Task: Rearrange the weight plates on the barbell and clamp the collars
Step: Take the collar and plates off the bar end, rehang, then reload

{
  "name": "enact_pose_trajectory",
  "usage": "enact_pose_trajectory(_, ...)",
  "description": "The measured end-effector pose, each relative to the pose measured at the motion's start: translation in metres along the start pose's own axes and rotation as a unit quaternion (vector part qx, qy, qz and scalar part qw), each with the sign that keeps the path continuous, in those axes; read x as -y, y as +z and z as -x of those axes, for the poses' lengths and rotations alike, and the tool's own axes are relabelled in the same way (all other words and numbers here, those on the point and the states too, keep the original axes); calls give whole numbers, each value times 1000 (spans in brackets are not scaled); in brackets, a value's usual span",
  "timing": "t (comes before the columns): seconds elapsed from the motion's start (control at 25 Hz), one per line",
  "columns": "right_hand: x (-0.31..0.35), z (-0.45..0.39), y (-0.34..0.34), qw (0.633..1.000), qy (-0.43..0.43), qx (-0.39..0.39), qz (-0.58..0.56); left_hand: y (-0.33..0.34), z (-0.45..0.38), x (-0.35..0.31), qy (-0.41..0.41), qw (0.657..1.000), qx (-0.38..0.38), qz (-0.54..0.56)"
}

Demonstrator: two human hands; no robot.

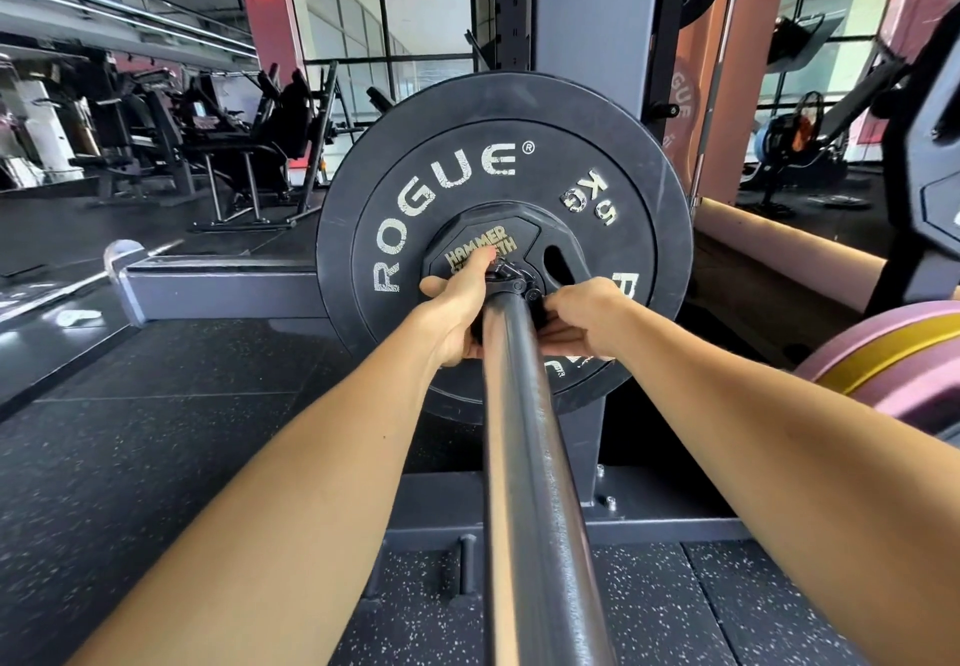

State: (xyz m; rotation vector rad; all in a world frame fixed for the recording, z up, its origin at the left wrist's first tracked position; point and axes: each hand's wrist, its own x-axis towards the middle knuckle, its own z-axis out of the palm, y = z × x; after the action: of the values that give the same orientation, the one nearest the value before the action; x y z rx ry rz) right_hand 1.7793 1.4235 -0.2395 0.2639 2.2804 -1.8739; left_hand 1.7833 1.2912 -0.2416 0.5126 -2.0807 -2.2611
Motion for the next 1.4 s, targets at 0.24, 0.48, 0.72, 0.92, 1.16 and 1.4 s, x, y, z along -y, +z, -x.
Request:
enact_pose_trajectory(0.24, 8, 1, 1, 998, 2, -3, 59, 4, 0, 12, -8, 996, -80, 31)
enact_pose_trajectory(0.48, 6, -3, -3, 999, -1, 0, 44, -4, -4, 13, 1, 998, -53, 16)
enact_pose_trajectory(0.72, -6, -2, -9, 981, -138, -60, 124, -28, 4, -14, 70, 953, -28, -295)
enact_pose_trajectory(0.92, 14, 28, -33, 948, -191, 25, 252, -56, 49, -30, 72, 920, 17, -385)
enact_pose_trajectory(1.16, 51, 103, -54, 905, -128, 194, 355, -80, 130, -58, -17, 906, 33, -422)
enact_pose_trajectory(1.4, 63, 216, -76, 855, -4, 320, 408, -91, 252, -91, -176, 871, 129, -440)
